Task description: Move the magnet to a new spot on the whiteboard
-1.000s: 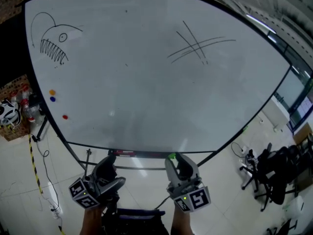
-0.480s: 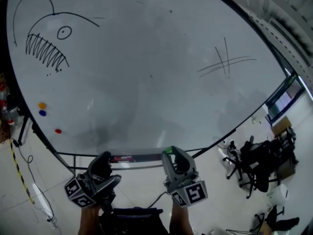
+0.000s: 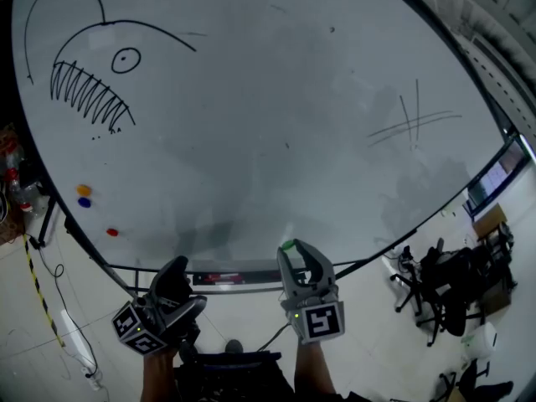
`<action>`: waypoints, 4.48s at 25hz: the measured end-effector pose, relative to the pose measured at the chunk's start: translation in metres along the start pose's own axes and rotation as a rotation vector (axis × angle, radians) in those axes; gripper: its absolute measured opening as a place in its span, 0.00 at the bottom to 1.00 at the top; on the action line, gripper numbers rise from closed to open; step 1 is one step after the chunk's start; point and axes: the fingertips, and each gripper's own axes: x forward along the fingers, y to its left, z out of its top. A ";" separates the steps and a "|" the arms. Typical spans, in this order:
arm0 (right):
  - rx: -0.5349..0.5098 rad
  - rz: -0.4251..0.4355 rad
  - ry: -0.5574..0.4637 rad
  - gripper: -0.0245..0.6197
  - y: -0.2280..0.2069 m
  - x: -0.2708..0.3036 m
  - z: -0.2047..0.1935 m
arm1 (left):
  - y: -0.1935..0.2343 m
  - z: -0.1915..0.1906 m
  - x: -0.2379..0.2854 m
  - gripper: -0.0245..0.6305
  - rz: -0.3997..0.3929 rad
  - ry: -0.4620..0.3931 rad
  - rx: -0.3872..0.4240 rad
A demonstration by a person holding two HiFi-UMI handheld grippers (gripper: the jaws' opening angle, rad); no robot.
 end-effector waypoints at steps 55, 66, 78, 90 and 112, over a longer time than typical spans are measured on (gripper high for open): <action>0.365 0.181 -0.246 0.27 -0.022 0.002 0.018 | -0.009 0.001 0.025 0.67 0.036 0.048 0.116; 0.549 0.123 -0.193 0.23 -0.016 -0.053 -0.007 | -0.003 -0.033 0.028 0.67 -0.078 0.157 0.033; 0.536 0.215 -0.230 0.23 0.004 -0.075 0.012 | -0.030 -0.036 0.018 0.67 -0.089 0.148 0.050; 0.517 0.343 -0.351 0.22 -0.022 -0.171 0.022 | -0.117 -0.089 0.050 0.67 -0.080 0.175 0.147; 0.675 0.461 -0.473 0.22 -0.047 -0.341 -0.003 | -0.273 -0.183 0.039 0.67 0.040 0.243 0.229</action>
